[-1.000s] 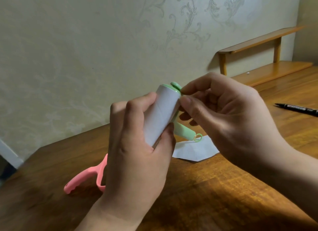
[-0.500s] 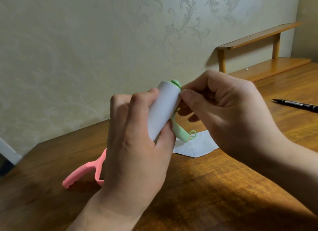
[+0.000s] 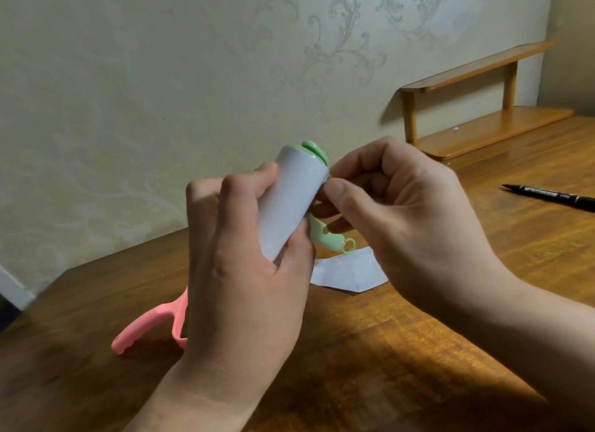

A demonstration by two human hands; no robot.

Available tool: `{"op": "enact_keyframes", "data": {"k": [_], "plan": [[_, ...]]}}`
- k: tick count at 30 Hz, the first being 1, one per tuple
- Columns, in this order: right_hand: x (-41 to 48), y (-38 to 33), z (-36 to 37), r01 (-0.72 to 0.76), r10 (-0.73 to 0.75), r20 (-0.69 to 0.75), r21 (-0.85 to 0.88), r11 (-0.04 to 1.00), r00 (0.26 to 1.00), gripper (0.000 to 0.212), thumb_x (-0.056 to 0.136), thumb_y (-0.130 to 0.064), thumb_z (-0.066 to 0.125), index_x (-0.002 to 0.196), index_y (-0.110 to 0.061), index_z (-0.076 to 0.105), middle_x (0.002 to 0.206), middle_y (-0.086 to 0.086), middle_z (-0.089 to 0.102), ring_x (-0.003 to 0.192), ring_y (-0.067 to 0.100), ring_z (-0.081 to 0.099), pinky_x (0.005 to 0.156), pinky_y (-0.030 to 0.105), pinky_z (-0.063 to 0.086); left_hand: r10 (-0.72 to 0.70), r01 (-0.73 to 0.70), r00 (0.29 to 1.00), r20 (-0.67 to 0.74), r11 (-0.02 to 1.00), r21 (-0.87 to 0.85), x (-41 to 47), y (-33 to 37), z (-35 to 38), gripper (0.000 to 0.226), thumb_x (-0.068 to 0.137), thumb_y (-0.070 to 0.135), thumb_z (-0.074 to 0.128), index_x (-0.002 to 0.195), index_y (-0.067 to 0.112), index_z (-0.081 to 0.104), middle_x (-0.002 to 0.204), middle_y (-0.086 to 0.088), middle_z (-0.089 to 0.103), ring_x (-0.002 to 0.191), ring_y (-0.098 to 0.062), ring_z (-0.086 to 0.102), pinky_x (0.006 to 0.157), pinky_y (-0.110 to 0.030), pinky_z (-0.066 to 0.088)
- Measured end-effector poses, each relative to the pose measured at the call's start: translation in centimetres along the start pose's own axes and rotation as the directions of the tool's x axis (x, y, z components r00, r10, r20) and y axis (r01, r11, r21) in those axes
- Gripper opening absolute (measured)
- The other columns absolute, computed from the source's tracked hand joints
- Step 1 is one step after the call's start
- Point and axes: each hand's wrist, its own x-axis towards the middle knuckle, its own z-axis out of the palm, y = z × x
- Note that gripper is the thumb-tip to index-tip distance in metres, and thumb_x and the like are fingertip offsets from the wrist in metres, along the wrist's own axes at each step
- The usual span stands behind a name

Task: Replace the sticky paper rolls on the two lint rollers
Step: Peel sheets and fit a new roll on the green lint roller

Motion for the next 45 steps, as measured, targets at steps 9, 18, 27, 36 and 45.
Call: {"op": "enact_keyframes", "data": {"k": [9, 18, 27, 36, 45], "plan": [[-0.1, -0.1, -0.1, 0.076, -0.076, 0.003, -0.184, 0.98, 0.997, 0.009, 0.095, -0.032, 0.073, 0.099, -0.024, 0.073, 0.085, -0.007, 0.081, 0.083, 0.009, 0.08, 0.071, 0.036, 0.067, 0.092, -0.091, 0.996, -0.01, 0.993, 0.071, 0.0, -1.2, 0.3, 0.055, 0.093, 0.017, 0.078, 0.143, 0.011, 0.057, 0.133, -0.019, 0.05, 0.123, -0.027, 0.058, 0.106, -0.01, 0.039], [0.6, 0.2, 0.4, -0.28, 0.211, 0.203, 0.42, 0.863, 0.956, 0.013, 0.1, -0.015, 0.076, 0.097, -0.005, 0.068, 0.078, 0.009, 0.069, 0.07, 0.02, 0.068, 0.065, 0.026, 0.059, -0.056, 0.066, 0.997, 0.047, 0.961, -0.269, -0.8, -0.8, 1.0, 0.062, 0.094, 0.024, 0.081, 0.147, 0.024, 0.049, 0.141, -0.014, 0.055, 0.126, -0.029, 0.067, 0.103, -0.034, 0.061], [0.5, 0.0, 0.4, -0.304, 0.203, 0.247, 0.497, 0.813, 0.947, 0.025, 0.089, -0.029, 0.078, 0.097, -0.009, 0.066, 0.08, 0.011, 0.066, 0.064, 0.018, 0.069, 0.063, 0.029, 0.059, 0.03, -0.027, 0.999, 0.011, 0.977, -0.212, -1.4, -1.4, 1.6, 0.066, 0.097, 0.017, 0.08, 0.151, 0.026, 0.042, 0.14, -0.017, 0.048, 0.126, -0.037, 0.062, 0.09, -0.054, 0.06], [0.5, -0.3, 0.3, -0.294, 0.174, 0.267, 0.524, 0.799, 0.948, 0.014, 0.088, -0.022, 0.075, 0.091, -0.011, 0.067, 0.081, 0.011, 0.065, 0.068, 0.017, 0.068, 0.061, 0.03, 0.059, 0.073, -0.071, 0.997, -0.003, 0.969, -0.235, -1.3, -1.7, 1.7, 0.062, 0.099, 0.015, 0.077, 0.15, 0.023, 0.043, 0.141, -0.02, 0.047, 0.126, -0.041, 0.063, 0.091, -0.056, 0.061], [0.4, -0.8, 0.4, -0.305, 0.161, 0.299, 0.538, 0.786, 0.941, 0.019, 0.087, -0.024, 0.077, 0.09, -0.011, 0.063, 0.074, 0.009, 0.059, 0.061, 0.015, 0.068, 0.057, 0.028, 0.056, 0.015, -0.011, 1.0, 0.009, 0.95, -0.312, -1.8, -1.2, 2.0, 0.064, 0.098, 0.014, 0.078, 0.149, 0.027, 0.041, 0.141, -0.029, 0.051, 0.124, -0.046, 0.065, 0.091, -0.054, 0.062]]}}
